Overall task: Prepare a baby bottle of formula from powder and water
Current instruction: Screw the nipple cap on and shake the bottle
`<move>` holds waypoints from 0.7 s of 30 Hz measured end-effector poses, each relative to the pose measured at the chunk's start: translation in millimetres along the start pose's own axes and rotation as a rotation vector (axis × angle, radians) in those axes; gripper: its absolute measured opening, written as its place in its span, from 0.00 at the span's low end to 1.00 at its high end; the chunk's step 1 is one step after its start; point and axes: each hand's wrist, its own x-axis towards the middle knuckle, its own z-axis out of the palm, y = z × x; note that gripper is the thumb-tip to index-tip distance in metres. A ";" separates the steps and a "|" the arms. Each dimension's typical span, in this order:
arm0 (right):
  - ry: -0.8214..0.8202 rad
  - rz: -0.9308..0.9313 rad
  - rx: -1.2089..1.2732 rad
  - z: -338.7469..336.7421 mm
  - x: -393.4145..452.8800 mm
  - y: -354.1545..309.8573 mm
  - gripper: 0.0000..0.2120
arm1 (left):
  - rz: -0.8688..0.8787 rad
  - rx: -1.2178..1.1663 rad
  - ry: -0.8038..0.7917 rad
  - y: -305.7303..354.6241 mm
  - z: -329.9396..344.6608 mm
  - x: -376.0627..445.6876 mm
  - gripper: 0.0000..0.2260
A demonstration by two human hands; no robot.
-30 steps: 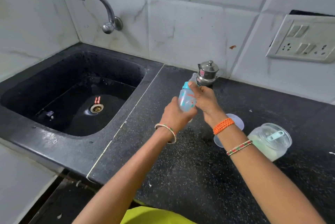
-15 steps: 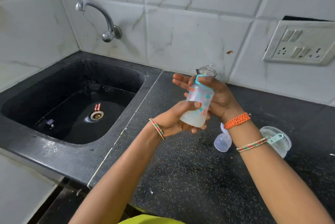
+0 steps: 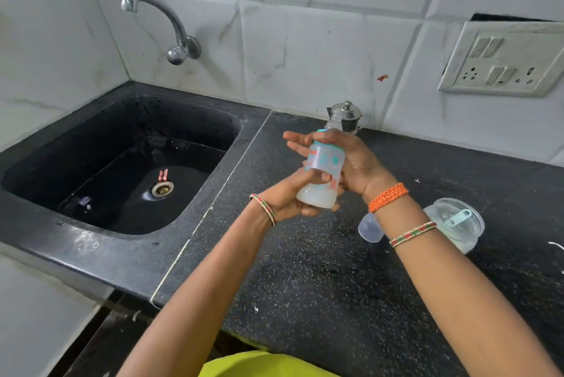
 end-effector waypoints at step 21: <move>0.682 0.231 -1.356 -90.5 -40.8 14.1 0.16 | 0.074 0.456 0.508 -60.4 -12.5 6.4 0.13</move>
